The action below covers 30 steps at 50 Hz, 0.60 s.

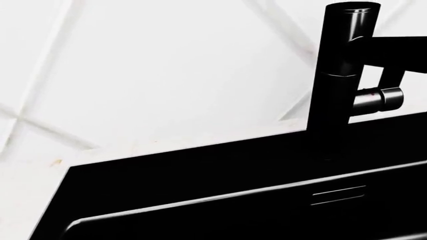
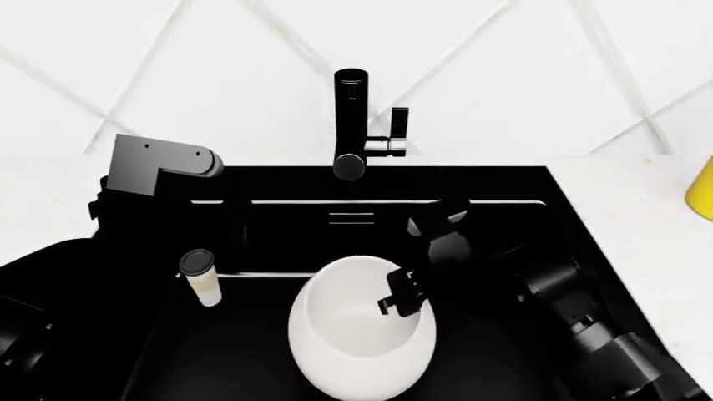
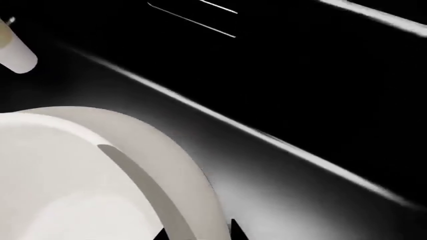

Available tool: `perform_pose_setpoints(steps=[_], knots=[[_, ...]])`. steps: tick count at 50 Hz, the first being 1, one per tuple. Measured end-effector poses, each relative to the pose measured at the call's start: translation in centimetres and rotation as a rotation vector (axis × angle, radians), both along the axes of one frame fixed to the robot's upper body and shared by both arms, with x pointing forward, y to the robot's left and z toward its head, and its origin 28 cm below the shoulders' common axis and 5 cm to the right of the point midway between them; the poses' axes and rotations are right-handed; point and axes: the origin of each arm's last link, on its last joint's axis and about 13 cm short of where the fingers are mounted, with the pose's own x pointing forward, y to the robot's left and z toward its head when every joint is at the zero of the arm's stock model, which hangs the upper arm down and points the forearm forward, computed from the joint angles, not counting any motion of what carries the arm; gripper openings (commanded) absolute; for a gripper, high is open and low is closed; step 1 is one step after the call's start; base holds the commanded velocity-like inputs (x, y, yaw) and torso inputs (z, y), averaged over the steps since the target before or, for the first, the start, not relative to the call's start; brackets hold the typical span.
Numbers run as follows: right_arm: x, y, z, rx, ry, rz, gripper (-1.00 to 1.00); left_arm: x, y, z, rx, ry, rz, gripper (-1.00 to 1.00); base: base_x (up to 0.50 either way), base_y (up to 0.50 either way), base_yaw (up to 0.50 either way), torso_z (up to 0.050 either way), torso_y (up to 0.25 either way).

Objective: Pick the cup and bowl from the sink and place them on the counter for drying.

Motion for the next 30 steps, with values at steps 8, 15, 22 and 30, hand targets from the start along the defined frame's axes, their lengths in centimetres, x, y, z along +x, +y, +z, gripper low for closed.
perform_pose_setpoints(steps=[8, 15, 22, 30], knots=[[-1.2, -1.3, 1.9, -0.020, -0.039, -0.023, -1.00, 0.0, 0.0, 0.0, 0.000, -0.001, 0.003, 1.00, 0.00, 0.00, 0.00, 0.000, 0.000], [-1.9, -2.7, 4.4, -0.049, -0.089, -0.048, -1.00, -0.1, 0.0, 0.0, -0.003, -0.002, 0.005, 1.00, 0.00, 0.00, 0.00, 0.000, 0.000], [-2.6, -4.1, 7.2, -0.072, -0.137, -0.075, -1.00, -0.2, 0.1, 0.0, -0.004, -0.003, 0.008, 1.00, 0.00, 0.00, 0.00, 0.000, 0.000], [-3.3, -5.9, 10.5, -0.087, -0.200, -0.127, -1.00, -0.3, 0.3, -0.2, -0.005, -0.002, 0.010, 1.00, 0.00, 0.00, 0.00, 0.000, 0.000]])
